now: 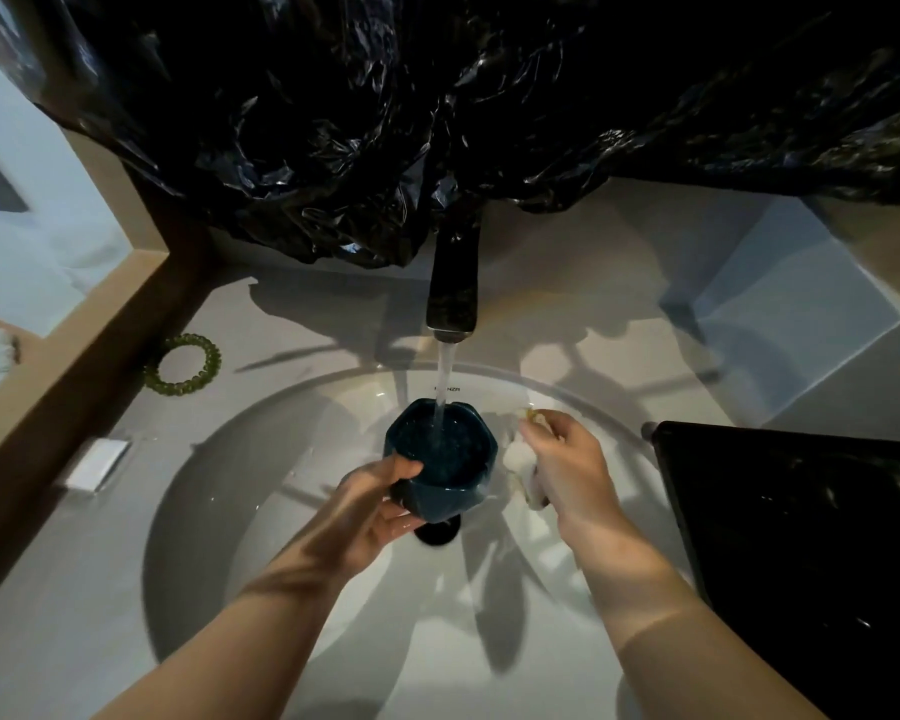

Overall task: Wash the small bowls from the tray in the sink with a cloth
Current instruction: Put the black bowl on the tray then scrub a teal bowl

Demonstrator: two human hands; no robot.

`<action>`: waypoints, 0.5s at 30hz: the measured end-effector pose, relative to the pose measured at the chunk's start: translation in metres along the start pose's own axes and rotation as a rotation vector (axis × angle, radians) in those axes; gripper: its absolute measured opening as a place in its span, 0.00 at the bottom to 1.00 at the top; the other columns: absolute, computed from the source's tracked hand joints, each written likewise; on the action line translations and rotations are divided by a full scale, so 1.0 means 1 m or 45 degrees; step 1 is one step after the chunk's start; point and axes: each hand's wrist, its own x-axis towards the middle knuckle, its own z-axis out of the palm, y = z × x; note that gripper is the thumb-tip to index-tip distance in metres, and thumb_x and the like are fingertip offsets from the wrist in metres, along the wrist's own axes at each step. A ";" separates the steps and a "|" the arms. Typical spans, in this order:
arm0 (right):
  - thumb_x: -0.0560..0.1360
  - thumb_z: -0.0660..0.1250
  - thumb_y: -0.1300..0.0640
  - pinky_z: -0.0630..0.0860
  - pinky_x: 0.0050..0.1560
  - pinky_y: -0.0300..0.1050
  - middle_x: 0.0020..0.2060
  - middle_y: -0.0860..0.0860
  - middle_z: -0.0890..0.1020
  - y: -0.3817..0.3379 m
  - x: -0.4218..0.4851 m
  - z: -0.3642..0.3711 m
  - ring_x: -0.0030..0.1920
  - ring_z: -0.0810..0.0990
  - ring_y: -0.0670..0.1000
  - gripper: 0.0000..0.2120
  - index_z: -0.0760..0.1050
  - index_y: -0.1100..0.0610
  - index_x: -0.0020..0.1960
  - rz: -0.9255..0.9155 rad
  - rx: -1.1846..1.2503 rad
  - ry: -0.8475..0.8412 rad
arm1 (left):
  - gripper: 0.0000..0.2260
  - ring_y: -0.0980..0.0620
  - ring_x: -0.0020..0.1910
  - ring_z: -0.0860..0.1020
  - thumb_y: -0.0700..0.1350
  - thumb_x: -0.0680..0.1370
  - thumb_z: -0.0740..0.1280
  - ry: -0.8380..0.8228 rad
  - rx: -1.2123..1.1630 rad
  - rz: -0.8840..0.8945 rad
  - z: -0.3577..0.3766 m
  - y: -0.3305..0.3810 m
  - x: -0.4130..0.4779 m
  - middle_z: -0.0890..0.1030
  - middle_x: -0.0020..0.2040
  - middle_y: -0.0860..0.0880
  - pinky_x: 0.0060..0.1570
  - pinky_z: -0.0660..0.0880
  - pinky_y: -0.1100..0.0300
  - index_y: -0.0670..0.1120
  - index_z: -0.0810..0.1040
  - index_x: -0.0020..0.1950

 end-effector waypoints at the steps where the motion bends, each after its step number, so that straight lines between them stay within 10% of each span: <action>1: 0.75 0.65 0.52 0.66 0.46 0.41 0.41 0.53 0.77 0.001 0.002 0.001 0.45 0.71 0.52 0.06 0.77 0.49 0.40 -0.054 -0.013 0.029 | 0.11 0.45 0.45 0.81 0.38 0.77 0.63 0.032 0.005 -0.004 0.000 -0.001 0.001 0.78 0.46 0.41 0.44 0.78 0.56 0.38 0.73 0.58; 11: 0.80 0.58 0.51 0.73 0.50 0.47 0.42 0.53 0.81 0.001 0.010 0.004 0.47 0.78 0.54 0.11 0.76 0.55 0.46 -0.184 -0.062 0.258 | 0.05 0.45 0.39 0.81 0.36 0.78 0.61 0.103 0.025 0.011 0.006 0.005 0.003 0.79 0.41 0.42 0.42 0.80 0.56 0.38 0.74 0.52; 15: 0.79 0.59 0.48 0.69 0.37 0.47 0.30 0.48 0.72 0.000 0.010 -0.001 0.35 0.73 0.54 0.15 0.69 0.54 0.38 -0.304 -0.309 0.292 | 0.11 0.42 0.45 0.81 0.39 0.78 0.61 0.173 0.128 0.038 0.004 0.006 0.007 0.80 0.47 0.38 0.45 0.80 0.53 0.36 0.72 0.59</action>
